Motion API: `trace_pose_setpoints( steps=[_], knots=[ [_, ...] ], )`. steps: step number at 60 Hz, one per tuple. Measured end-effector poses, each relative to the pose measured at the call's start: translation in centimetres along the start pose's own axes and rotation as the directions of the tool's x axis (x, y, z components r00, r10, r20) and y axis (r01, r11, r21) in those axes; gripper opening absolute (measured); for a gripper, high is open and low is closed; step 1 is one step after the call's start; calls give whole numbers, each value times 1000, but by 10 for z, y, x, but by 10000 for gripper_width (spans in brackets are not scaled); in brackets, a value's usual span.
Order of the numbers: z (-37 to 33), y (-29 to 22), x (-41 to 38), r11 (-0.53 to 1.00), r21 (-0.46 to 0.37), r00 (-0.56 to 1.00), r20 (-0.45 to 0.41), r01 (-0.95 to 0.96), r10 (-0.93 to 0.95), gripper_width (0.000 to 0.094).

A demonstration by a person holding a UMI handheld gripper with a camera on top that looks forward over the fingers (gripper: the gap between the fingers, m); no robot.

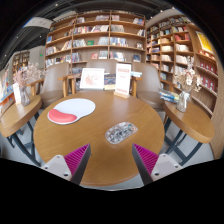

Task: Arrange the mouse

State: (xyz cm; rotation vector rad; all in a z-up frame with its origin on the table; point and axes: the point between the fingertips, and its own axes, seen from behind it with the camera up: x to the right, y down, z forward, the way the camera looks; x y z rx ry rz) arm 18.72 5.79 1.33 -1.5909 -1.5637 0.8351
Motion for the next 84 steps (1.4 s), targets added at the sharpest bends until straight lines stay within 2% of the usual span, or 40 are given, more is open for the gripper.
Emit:
trace_pose_setpoints(
  steps=[26,35,48,59,62,63,64,71,84],
  knots=[
    [80,-15,12,998,-44,998,-25,-50,49,854],
    [99,-25,13,995,-85,998,-20,-57,55,855],
    [118,-36,11,994,-100,999,-5,-52,51,842],
    [123,-39,13,994,-96,999,-7,-52,52,754],
    [125,-40,14,995,-91,999,-8,-47,47,637],
    [127,-41,15,995,-89,999,-12,-47,47,494],
    [127,-42,15,995,-86,999,-9,-51,50,459],
    [120,-49,12,993,-111,999,0,-38,38,439],
    [94,-163,-35,998,43,995,84,-51,47,438]
  ],
)
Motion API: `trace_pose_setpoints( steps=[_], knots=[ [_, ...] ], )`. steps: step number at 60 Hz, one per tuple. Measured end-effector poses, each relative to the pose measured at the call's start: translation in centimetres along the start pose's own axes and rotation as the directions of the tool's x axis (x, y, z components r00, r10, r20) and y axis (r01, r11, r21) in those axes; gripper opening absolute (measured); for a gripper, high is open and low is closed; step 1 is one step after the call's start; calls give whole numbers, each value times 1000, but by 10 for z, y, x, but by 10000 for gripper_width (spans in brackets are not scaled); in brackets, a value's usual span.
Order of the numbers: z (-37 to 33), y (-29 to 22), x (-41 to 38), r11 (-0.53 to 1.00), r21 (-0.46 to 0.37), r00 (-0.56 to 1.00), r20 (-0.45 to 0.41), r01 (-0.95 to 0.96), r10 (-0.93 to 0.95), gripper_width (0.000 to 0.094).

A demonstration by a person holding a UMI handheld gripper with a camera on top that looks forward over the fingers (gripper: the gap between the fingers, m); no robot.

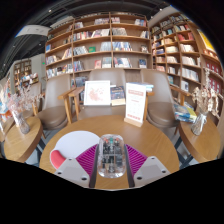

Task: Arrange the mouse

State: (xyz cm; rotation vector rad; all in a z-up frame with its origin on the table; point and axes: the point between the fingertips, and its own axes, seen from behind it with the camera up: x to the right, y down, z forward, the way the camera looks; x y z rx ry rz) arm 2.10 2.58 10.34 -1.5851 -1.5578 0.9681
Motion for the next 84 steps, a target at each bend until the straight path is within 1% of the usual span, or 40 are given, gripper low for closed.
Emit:
trace_pose_setpoints(
  steps=[1,5,10,15,19,21,27,34,36,41,42,47,48,50,54,57,65,68,72,84],
  knots=[
    [0,-12,-9,1000,6,1000,8,1,-1,437],
    [15,-36,-38,1000,27,999,47,16,-17,437],
    [43,-47,-78,999,35,996,83,34,-37,437],
    [77,-31,-115,998,-13,992,115,59,-57,437],
    [101,1,-142,995,-71,986,158,70,-58,437],
    [115,9,-150,993,-96,985,165,66,-50,437],
    [139,39,-153,987,-135,990,125,86,-69,439],
    [146,55,-151,985,-138,992,86,108,-96,441],
    [148,51,-150,987,-121,992,81,103,-94,449],
    [149,54,-151,988,-113,992,68,110,-102,497],
    [150,52,-149,988,-114,993,67,109,-102,523],
    [145,54,-141,988,-130,996,27,88,-86,843],
    [142,54,-141,987,-133,996,22,85,-83,863],
    [136,51,-140,988,-132,997,19,77,-75,828],
    [114,42,-138,990,-123,998,32,62,-59,853],
    [93,33,-138,993,-109,998,41,49,-45,849],
    [14,22,-120,995,-80,997,44,61,-57,855],
    [-20,20,-112,996,-66,997,33,66,-64,854],
    [-63,24,-99,996,-57,998,15,69,-68,859],
    [-174,52,-81,996,-36,997,10,77,-76,854]
  ],
)
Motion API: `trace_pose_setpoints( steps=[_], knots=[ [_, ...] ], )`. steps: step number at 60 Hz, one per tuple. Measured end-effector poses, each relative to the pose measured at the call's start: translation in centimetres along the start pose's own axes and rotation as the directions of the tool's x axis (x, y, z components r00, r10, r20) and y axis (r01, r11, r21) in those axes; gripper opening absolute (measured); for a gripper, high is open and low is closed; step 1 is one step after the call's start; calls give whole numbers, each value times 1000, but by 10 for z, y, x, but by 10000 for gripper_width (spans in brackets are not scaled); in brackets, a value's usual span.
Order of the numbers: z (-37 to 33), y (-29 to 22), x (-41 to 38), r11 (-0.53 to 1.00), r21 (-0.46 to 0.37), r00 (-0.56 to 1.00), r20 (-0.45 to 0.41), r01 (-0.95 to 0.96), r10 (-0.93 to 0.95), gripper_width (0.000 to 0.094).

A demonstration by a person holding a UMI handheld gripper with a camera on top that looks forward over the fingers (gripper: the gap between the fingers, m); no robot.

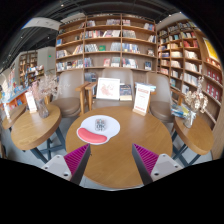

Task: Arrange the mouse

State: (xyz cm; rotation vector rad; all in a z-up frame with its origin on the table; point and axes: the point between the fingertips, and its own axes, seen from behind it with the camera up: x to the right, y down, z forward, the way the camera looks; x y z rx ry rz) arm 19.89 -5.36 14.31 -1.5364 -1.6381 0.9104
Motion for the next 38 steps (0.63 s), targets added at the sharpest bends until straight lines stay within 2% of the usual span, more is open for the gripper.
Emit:
trace_pose_setpoints(
  steps=[20,30,38],
  knots=[
    [-100,57,11,1000,0,1000,-17,18,-18,854],
    [-124,61,2,999,19,999,18,35,-35,854],
    [-131,53,8,998,49,999,-2,41,-41,856]
  ],
)
